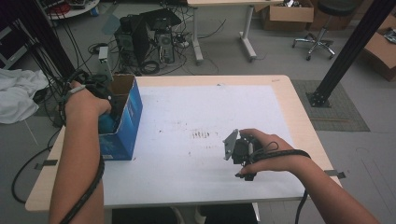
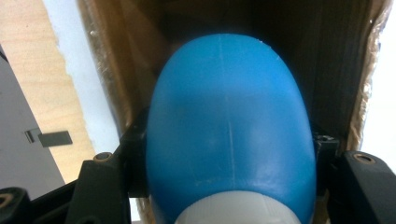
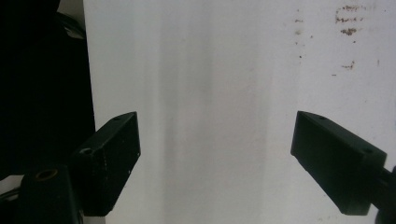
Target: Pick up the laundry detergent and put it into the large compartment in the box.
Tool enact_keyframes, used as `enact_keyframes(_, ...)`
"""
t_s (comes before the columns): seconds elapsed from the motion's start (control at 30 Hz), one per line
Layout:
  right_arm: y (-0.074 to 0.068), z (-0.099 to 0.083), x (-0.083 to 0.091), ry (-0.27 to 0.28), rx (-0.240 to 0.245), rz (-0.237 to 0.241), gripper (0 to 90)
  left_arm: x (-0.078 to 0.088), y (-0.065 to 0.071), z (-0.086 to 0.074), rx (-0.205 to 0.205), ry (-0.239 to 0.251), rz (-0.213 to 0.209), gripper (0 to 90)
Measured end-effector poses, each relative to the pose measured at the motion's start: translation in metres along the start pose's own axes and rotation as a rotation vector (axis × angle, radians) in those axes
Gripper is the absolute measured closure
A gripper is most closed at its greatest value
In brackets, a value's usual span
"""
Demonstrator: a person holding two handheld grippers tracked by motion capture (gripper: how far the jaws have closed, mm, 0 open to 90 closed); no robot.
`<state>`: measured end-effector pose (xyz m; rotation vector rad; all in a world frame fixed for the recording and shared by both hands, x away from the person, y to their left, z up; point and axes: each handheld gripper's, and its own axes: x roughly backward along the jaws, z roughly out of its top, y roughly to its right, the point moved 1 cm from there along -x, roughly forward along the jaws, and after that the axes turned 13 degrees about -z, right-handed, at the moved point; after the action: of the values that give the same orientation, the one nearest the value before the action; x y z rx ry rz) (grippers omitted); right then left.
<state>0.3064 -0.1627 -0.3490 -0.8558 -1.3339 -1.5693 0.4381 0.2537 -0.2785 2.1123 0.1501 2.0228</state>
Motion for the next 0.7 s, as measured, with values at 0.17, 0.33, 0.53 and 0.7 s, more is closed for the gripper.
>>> enact_keyframes(0.17,0.0,-0.001,-0.001,-0.001,-0.002,-0.003,15.8,-0.008,0.001,0.003,-0.01,-0.001,-0.001,38.1)
enact_keyframes(0.33,-0.001,-0.003,-0.003,-0.003,-0.006,0.0,15.8,-0.017,-0.002,0.003,-0.009,-0.011,0.004,38.1)
enact_keyframes(0.53,0.0,-0.003,-0.004,-0.003,-0.01,0.002,15.8,-0.02,-0.004,0.003,-0.015,-0.001,-0.004,38.1)
enact_keyframes(0.7,0.0,-0.002,-0.004,-0.001,-0.008,0.002,15.8,-0.02,-0.005,0.003,-0.008,-0.002,-0.01,38.0)
